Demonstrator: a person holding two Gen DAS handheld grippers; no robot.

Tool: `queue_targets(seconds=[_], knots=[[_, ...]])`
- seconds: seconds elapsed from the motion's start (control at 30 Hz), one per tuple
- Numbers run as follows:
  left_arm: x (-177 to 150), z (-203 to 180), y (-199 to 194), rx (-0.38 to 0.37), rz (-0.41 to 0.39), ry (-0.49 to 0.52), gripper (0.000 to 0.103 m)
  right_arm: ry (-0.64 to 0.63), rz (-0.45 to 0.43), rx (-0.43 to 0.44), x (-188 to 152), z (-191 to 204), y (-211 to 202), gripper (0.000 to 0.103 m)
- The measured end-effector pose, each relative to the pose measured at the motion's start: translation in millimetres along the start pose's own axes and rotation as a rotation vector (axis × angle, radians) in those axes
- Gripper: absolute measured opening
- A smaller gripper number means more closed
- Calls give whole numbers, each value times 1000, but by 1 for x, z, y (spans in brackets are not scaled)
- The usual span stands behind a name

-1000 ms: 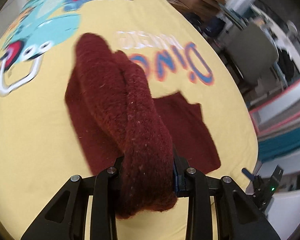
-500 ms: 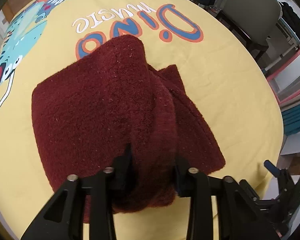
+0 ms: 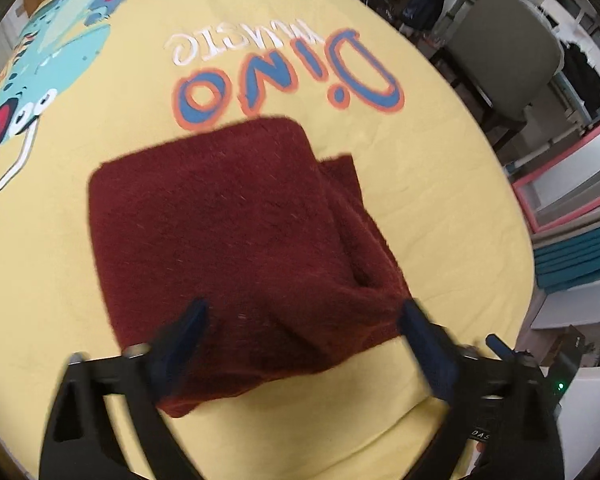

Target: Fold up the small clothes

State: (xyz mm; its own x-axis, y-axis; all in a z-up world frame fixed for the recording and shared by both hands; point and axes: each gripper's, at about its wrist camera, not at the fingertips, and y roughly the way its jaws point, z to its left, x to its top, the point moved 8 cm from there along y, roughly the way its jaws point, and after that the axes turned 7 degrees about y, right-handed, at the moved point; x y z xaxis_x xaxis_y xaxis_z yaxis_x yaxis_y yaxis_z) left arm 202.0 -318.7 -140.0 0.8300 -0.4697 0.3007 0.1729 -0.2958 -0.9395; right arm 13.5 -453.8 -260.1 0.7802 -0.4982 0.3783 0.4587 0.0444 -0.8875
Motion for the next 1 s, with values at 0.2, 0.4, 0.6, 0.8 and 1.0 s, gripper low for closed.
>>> queue_targets(seconds=[0.2, 0.4, 0.6, 0.8, 1.0], knots=[[-5, 39, -38, 29, -66, -45, 102, -5, 2, 57, 19, 23, -16, 102], [-41, 88, -51, 125, -83, -55, 102, -75, -15, 123, 63, 75, -41, 102], [-83, 122, -44, 131, -54, -90, 102, -203, 5, 160, 111, 157, -46, 87], [-106, 142, -41, 130, -41, -108, 102, -279, 164, 178, 113, 228, -3, 76], [-113, 159, -48, 126, -69, -139, 102, -268, 318, 104, 87, 230, 45, 56]])
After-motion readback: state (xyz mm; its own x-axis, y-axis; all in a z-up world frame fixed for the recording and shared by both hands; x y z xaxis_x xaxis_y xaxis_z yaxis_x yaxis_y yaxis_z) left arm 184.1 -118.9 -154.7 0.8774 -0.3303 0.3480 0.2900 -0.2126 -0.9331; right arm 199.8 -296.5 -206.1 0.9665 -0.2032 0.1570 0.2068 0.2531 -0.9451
